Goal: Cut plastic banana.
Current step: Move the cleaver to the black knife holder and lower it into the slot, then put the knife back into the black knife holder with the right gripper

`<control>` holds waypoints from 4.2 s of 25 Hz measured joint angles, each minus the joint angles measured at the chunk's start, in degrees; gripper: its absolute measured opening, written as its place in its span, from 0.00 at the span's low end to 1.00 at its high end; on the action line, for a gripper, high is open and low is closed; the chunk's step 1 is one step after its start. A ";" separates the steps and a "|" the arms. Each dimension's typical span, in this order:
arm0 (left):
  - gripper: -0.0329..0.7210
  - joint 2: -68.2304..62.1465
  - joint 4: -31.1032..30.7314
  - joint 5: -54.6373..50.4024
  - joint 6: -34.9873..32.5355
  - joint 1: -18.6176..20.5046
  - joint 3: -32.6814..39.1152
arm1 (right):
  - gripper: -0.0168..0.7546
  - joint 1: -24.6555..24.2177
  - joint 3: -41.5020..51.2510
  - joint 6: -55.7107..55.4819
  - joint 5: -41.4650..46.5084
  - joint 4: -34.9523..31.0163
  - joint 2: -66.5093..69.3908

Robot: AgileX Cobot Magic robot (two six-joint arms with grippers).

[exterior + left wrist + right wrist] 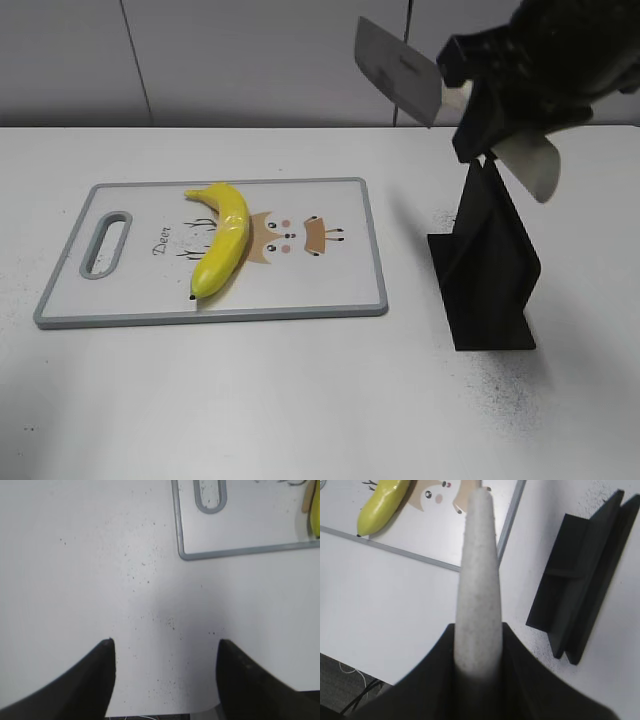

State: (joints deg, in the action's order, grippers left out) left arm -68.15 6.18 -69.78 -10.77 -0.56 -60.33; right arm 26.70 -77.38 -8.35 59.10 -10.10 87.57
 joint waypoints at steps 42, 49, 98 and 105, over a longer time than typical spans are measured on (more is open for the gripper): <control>0.82 68.19 -4.31 8.03 1.73 0.00 32.58 | 0.23 0.00 14.51 -20.14 -3.14 16.99 1.02; 0.82 68.38 -4.29 7.90 1.78 0.00 32.83 | 0.23 0.00 14.55 -20.15 -3.36 15.85 4.22; 0.84 68.38 -2.00 7.45 2.77 0.00 33.61 | 0.77 0.00 48.10 10.92 0.21 10.53 -80.24; 0.83 68.38 -1.93 7.44 2.77 0.00 33.61 | 0.77 -2.08 48.10 10.92 0.32 10.10 -87.89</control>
State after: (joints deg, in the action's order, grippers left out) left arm 0.23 4.25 -62.34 -8.00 -0.56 -26.72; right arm 24.62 -29.28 2.57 59.42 0.00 -0.32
